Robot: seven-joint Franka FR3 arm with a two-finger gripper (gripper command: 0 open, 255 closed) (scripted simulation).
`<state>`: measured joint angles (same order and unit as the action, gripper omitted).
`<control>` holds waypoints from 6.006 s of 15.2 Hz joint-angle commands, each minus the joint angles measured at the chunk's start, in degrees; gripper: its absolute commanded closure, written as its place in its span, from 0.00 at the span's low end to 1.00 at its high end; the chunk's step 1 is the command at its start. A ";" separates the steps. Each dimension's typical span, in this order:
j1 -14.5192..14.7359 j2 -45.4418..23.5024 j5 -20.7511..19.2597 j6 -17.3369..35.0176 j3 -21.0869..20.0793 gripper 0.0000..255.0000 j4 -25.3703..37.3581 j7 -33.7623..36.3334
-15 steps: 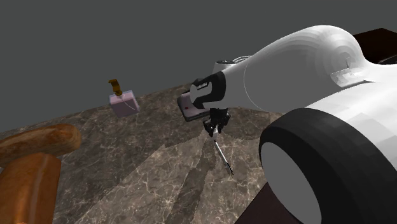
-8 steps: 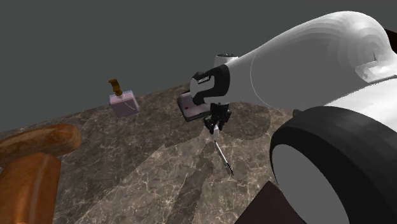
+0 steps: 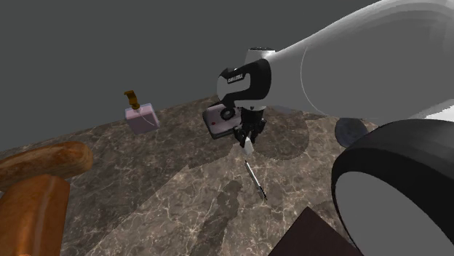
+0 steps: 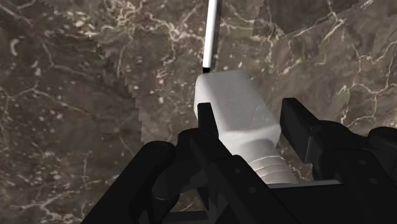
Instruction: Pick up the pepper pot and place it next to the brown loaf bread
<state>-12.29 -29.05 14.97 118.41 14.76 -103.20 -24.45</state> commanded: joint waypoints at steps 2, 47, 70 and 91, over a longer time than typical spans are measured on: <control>0.13 1.36 -0.51 -1.73 0.27 1.00 0.42 0.41; 15.03 13.10 -2.47 -13.73 -6.83 1.00 4.83 25.43; 31.47 -8.78 -2.38 -19.55 -15.37 1.00 37.86 51.93; 34.77 -19.60 -2.56 -13.95 -16.14 1.00 43.82 54.60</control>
<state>22.45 -48.11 12.40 104.06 -1.37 -59.54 30.21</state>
